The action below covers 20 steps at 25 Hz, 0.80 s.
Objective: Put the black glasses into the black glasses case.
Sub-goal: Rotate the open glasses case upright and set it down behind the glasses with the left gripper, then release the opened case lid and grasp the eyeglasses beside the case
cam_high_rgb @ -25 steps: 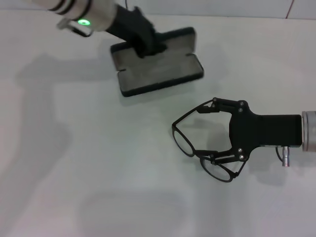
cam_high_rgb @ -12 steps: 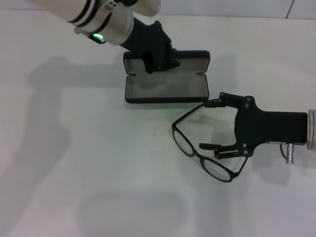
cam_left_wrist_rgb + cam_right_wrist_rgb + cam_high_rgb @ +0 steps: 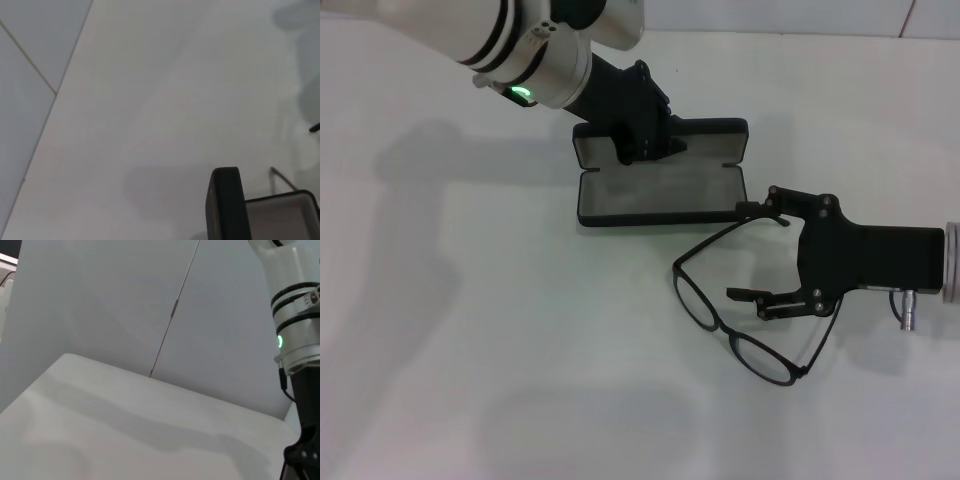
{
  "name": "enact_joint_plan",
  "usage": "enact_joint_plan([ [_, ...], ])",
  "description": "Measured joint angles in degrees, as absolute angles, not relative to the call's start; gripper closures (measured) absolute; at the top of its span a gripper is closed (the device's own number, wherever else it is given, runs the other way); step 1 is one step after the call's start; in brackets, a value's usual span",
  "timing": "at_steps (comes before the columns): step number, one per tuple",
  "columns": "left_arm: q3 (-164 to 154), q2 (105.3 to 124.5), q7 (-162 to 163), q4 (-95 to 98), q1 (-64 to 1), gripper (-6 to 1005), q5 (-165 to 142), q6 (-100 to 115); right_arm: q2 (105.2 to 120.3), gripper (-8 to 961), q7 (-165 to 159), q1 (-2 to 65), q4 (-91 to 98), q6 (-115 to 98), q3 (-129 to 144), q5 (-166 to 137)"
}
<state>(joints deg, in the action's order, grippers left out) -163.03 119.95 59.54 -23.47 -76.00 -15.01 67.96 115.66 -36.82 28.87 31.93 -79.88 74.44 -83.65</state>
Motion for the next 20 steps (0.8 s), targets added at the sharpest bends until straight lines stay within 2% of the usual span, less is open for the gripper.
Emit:
enact_joint_plan([
  [11,-162.94,119.97,61.18,-23.94,-75.93,686,-12.87,67.88,115.69,98,-36.82,28.43,31.95,-79.89,74.42,-83.66],
  [17,-162.95,119.55,58.87,-25.17,-74.23,513,-3.61,72.75,115.79,98,-37.16,28.28,32.0,-79.78,73.17,-83.66],
  [20,-162.95,119.49,57.2,-26.33,-70.95,513,8.41,76.98,115.85,98,-40.07,28.27,32.86,-80.23,71.3,-83.57],
])
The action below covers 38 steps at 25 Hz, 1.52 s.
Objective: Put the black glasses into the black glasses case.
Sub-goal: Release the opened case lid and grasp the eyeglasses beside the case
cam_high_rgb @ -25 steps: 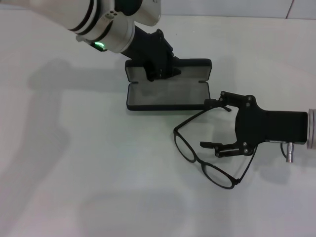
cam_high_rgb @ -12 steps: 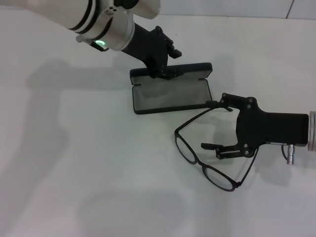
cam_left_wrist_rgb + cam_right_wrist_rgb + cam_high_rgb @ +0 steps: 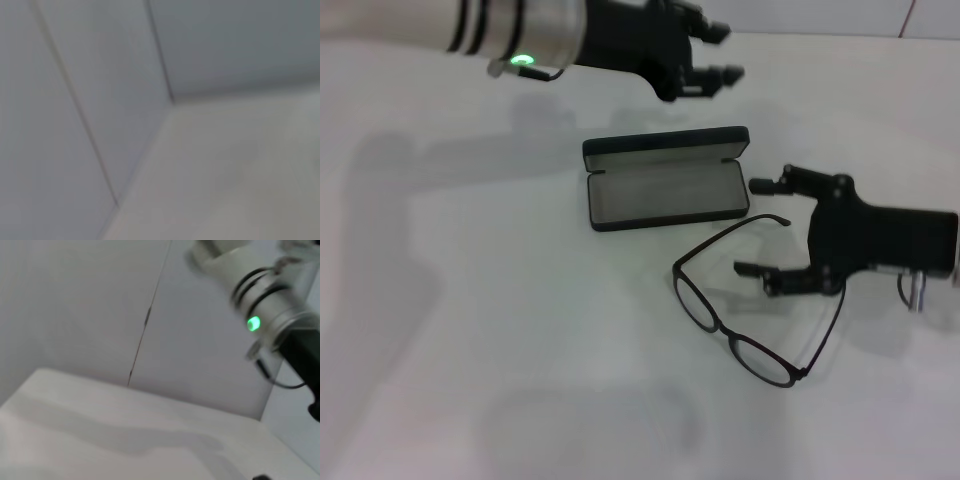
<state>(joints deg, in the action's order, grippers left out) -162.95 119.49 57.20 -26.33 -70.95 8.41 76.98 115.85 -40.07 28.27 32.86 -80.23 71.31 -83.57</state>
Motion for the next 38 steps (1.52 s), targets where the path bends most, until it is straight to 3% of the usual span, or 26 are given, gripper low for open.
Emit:
enact_joint_plan([
  [10,-162.95,119.54,55.74,-19.35,-55.62,514,38.44,77.66,115.46,99,-66.05,27.5,56.37,-86.6,71.86,-101.07],
  [14,-162.95,119.62,55.09,-16.47,-51.77,514,42.46,75.66,115.03,99,-75.03,30.89,63.95,-90.4,71.51,-108.46],
  [23,-162.92,119.69,54.47,-15.07,-49.68,514,43.94,75.32,115.45,99,-97.57,41.18,70.89,-93.53,77.63,-123.45],
  [32,-162.69,119.73,51.15,-11.95,-48.09,514,44.32,74.61,115.56,99,-100.51,46.71,69.5,-92.28,78.68,-125.89],
  [38,-162.72,119.7,51.02,-11.62,-48.29,515,44.77,74.61,115.7,99,-121.33,56.12,64.57,-96.08,80.49,-127.92],
])
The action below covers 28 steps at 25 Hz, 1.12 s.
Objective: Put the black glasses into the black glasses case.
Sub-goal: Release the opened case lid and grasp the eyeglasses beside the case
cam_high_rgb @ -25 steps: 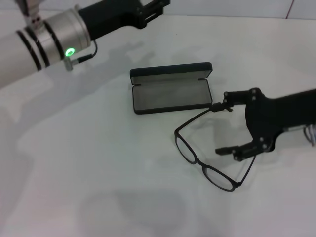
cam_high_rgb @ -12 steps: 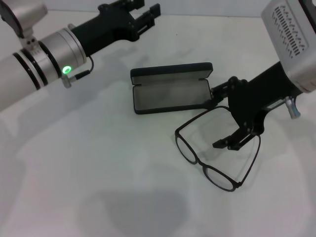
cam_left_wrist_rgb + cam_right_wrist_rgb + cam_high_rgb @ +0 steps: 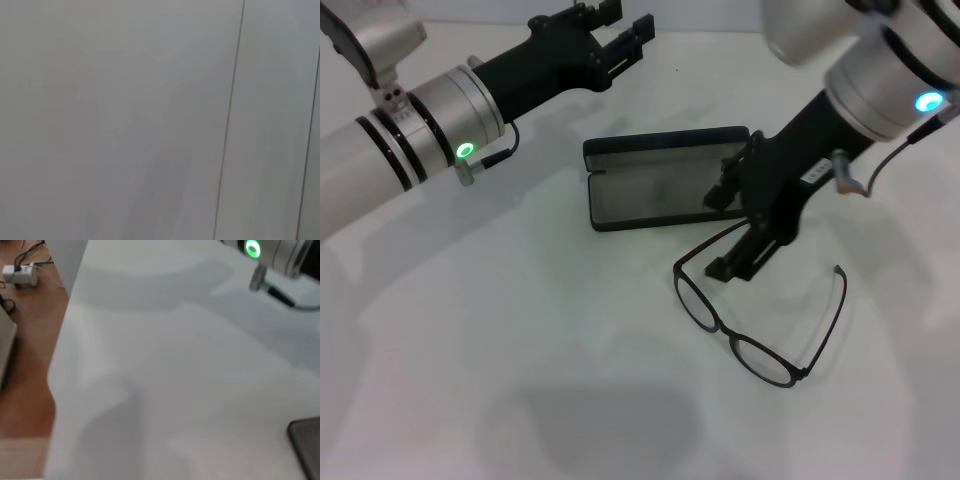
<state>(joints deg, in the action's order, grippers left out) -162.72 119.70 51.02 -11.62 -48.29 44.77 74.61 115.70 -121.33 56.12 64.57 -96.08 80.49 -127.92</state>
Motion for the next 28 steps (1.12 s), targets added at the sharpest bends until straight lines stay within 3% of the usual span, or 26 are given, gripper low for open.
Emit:
enact_joint_plan([
  [6,-162.73,119.7,50.65,-11.51,-48.49,515,45.85,74.61,116.19,99,-132.24,62.43,55.06,-98.39,81.03,-126.99],
  [28,-162.8,119.8,49.47,-11.42,-48.21,516,45.88,73.4,116.19,99,-143.29,59.66,56.23,-89.93,99.71,-128.47],
])
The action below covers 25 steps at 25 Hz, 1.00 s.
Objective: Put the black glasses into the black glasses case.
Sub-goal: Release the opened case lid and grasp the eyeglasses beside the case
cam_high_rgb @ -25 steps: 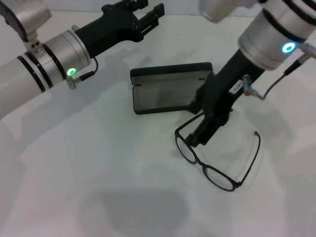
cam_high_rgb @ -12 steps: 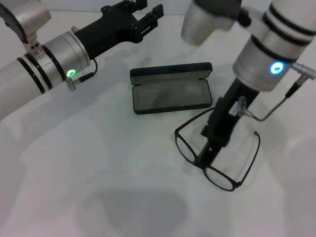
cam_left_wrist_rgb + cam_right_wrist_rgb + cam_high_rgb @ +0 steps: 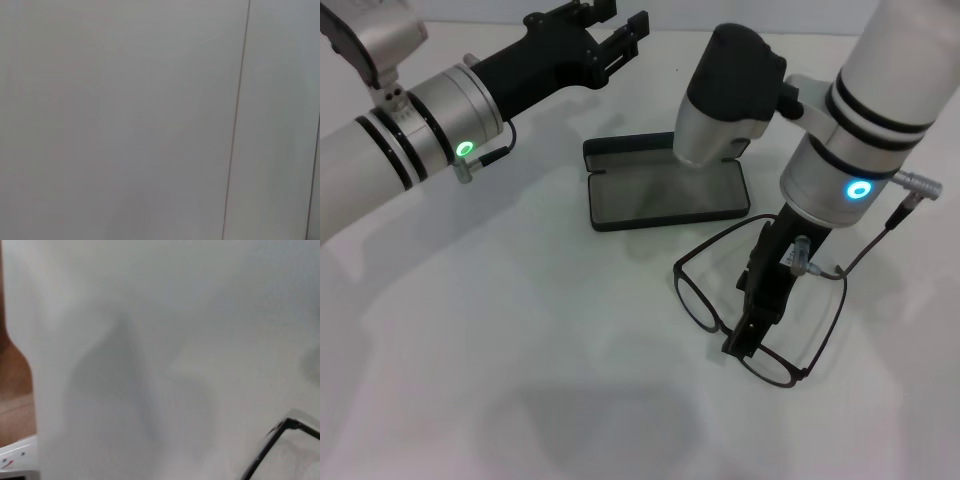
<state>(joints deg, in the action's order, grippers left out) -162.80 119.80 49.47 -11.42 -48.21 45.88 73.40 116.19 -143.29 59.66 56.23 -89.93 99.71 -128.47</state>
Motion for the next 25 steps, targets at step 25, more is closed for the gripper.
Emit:
enact_joint_plan([
  [25,-162.89,119.72,48.94,-11.42,-50.6,517,45.75,71.13,116.19,471,-143.85,57.78,57.91,-83.95,105.27,-134.92],
])
